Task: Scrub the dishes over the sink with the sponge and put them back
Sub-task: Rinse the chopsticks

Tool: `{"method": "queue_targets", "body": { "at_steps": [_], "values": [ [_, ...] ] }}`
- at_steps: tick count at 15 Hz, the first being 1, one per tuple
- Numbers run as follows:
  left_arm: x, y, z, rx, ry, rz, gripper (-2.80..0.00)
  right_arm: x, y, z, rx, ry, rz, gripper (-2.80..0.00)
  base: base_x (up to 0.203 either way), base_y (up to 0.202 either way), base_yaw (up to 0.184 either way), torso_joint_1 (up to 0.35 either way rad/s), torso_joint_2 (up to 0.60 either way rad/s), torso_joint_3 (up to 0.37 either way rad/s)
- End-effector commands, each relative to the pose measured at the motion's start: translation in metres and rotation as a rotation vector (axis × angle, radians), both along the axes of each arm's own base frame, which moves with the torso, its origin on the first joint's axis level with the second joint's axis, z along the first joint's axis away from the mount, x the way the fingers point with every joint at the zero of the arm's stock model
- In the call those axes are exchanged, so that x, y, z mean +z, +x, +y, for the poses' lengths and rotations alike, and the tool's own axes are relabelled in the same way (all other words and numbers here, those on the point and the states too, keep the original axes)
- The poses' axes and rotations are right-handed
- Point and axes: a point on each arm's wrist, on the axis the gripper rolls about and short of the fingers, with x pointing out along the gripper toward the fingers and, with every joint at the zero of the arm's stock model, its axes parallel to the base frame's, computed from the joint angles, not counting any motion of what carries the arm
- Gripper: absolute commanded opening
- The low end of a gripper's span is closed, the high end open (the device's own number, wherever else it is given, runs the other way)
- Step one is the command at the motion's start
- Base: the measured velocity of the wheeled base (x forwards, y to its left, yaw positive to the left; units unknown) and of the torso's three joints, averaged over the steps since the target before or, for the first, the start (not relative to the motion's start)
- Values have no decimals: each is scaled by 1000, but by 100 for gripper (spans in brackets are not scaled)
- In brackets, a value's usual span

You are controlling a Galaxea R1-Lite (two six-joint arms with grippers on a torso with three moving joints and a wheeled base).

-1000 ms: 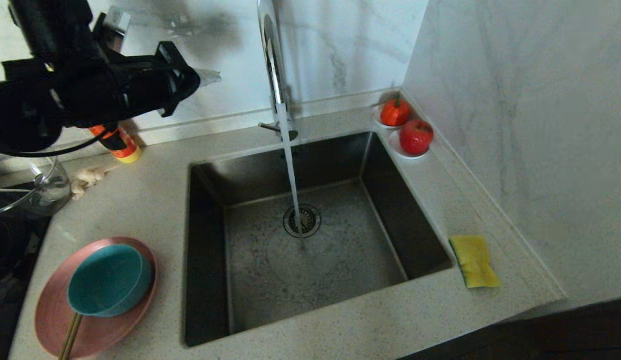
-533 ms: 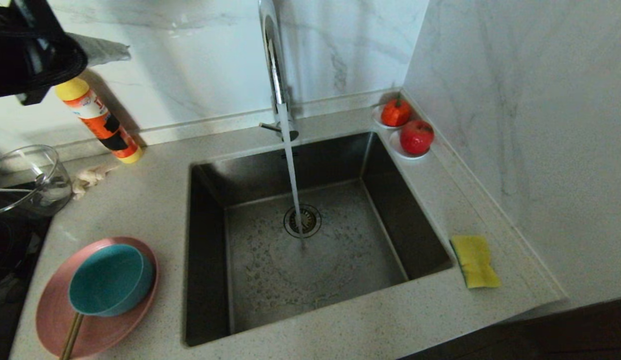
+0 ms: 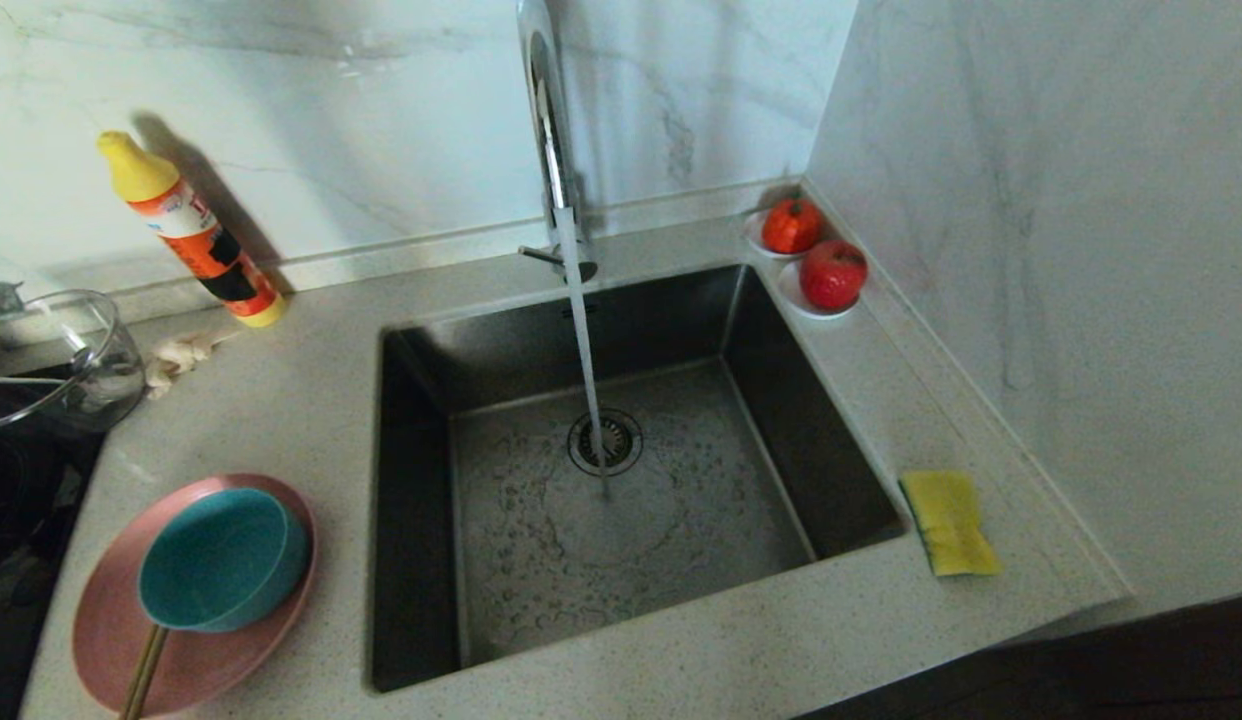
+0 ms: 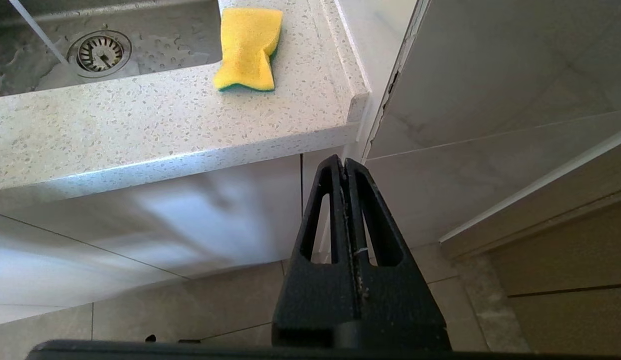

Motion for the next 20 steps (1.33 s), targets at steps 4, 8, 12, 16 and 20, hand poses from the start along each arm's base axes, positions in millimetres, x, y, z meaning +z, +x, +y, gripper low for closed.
{"method": "queue_targets", "body": {
  "at_steps": [4, 8, 12, 16, 20],
  "values": [
    [-54, -26, 8, 207, 80, 100, -280, 0, 0, 0, 0, 1, 0, -280, 0, 0, 0, 0, 0, 0],
    [-86, -39, 16, 371, 109, 183, -280, 0, 0, 0, 0, 1, 1, -280, 0, 0, 0, 0, 0, 0],
    [-115, -33, 19, 461, 154, 302, -280, 0, 0, 0, 0, 0, -1, -280, 0, 0, 0, 0, 0, 0],
    [-127, -9, 25, 502, 160, 448, -280, 0, 0, 0, 0, 0, 1, -280, 0, 0, 0, 0, 0, 0],
    [-134, -1, 32, 372, 195, 534, -280, 0, 0, 0, 0, 0, 0, -280, 0, 0, 0, 0, 0, 0]
  ]
}}
